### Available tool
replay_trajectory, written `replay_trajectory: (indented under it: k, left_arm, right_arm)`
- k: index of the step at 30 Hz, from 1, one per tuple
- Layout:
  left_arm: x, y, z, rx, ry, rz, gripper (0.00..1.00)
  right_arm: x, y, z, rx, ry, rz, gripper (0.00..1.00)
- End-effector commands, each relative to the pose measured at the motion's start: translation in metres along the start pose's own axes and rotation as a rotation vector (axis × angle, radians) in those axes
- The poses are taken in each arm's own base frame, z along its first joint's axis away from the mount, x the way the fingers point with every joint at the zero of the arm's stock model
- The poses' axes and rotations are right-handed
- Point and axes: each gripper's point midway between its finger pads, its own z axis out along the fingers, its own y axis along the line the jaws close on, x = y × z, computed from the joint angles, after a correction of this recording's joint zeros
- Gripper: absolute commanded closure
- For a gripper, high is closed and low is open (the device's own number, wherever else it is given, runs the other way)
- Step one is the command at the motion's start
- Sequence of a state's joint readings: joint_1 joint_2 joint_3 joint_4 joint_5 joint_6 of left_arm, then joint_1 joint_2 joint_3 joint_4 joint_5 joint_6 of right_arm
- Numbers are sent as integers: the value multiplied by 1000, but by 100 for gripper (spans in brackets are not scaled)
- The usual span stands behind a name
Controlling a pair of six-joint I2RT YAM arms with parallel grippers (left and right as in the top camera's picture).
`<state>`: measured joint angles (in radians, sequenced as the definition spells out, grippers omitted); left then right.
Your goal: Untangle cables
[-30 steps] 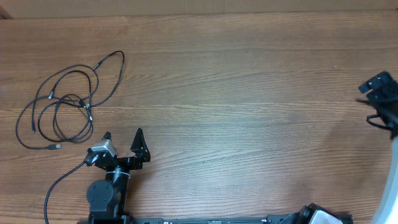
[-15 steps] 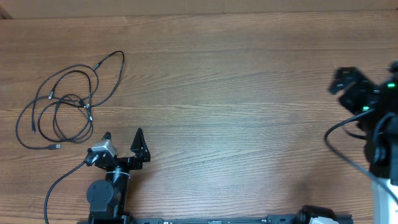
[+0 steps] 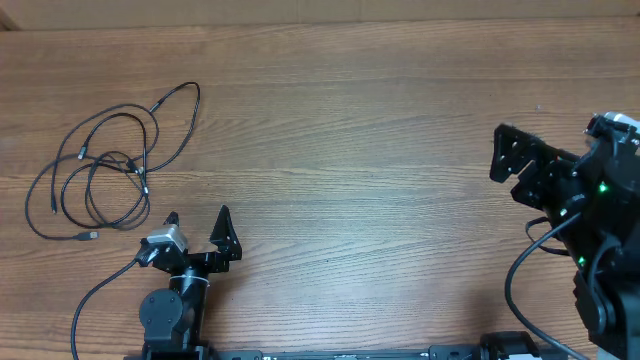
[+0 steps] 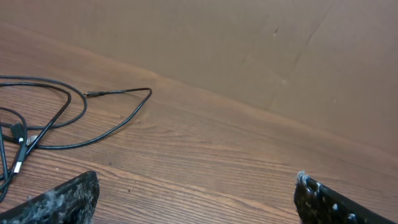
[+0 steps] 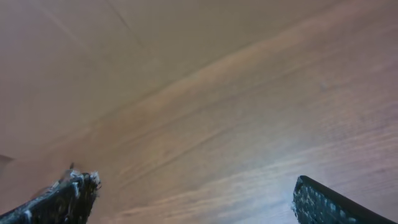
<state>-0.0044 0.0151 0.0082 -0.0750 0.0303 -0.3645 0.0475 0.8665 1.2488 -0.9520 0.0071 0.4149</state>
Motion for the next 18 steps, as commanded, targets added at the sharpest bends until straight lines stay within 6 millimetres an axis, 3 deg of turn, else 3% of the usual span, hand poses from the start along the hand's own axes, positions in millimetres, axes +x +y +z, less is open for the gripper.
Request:
replay_trajectory:
  k: [1,11,18]
  left_arm:
    - [0,0,0,5,-4,-6,1]
    - [0,0,0,5,-4,-6,1]
    - [0,0,0,5,-4,-6,0]
  right_arm:
    - [5,-3,4,16,25,-3,0]
    - [21,-11,19,58,104,-2,0]
    - [28,-15,-3,32,54,-3,0]
